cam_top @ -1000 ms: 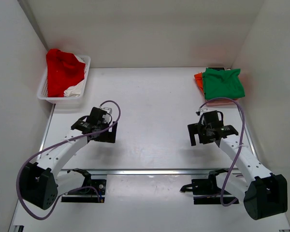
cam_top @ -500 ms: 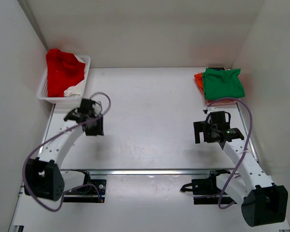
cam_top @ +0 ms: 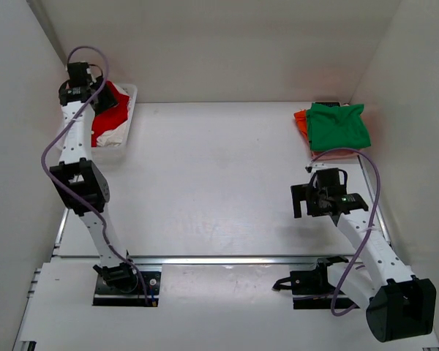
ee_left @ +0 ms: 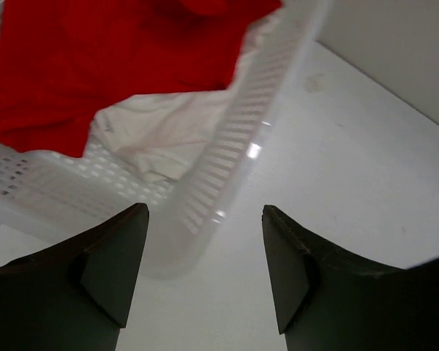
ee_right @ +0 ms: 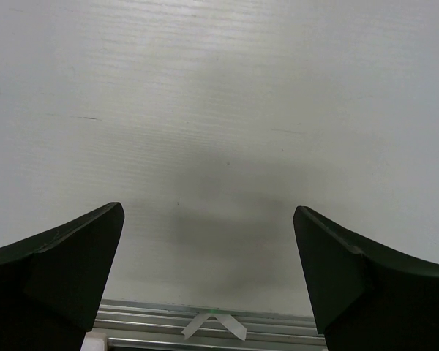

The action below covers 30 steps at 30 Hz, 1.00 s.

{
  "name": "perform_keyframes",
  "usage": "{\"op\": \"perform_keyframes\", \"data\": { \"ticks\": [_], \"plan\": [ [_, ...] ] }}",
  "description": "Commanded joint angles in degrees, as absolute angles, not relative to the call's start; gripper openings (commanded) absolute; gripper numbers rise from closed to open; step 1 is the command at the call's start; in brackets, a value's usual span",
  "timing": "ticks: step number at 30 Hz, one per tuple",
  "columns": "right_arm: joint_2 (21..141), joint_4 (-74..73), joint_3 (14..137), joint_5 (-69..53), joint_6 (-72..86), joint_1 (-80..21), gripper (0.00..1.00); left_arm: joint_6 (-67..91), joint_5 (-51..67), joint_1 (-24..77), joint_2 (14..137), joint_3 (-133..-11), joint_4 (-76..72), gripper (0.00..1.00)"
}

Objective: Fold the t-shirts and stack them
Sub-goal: Grab crumpled tshirt from bin with the left arm

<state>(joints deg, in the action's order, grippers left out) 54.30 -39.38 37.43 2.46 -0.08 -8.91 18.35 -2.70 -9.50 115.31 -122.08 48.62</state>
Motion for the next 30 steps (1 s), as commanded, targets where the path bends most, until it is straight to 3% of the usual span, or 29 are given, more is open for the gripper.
{"op": "perform_keyframes", "data": {
  "ticks": [1, 6, 11, 18, 25, 27, 30],
  "plan": [
    [51.77, -37.62, 37.18, 0.45, -0.62, -8.61, 0.99, 21.88, -4.55, -12.65, 117.41, -119.36, 43.09, 0.75],
    [51.59, -37.54, 37.35, 0.53, -0.97, -10.2, 0.99, 19.16, -13.18, -13.27, 120.67, -117.68, 33.32, 0.74],
    [52.73, -37.7, 37.26, 0.61, -1.4, -8.01, 0.99, 17.32, -17.83, -14.06, 131.65, -129.53, 36.29, 0.71],
    [53.17, -37.71, 37.44, 0.53, -1.23, -5.72, 0.97, 16.96, -13.99, -18.53, 144.82, -139.64, 38.57, 0.71],
    [53.7, -37.88, 37.44, 0.44, -0.88, -4.57, 0.97, 16.26, -14.41, -18.9, 149.5, -139.48, 39.55, 0.71],
    [53.27, -38.14, 37.44, 0.61, -0.88, -4.57, 0.96, 16.52, -13.89, -19.42, 150.9, -140.61, 40.43, 0.48],
    [52.83, -37.71, 37.53, 0.88, -0.97, -4.66, 0.97, 17.22, -14.41, -18.72, 151.35, -142.29, 41.31, 0.04]
  ]
}}
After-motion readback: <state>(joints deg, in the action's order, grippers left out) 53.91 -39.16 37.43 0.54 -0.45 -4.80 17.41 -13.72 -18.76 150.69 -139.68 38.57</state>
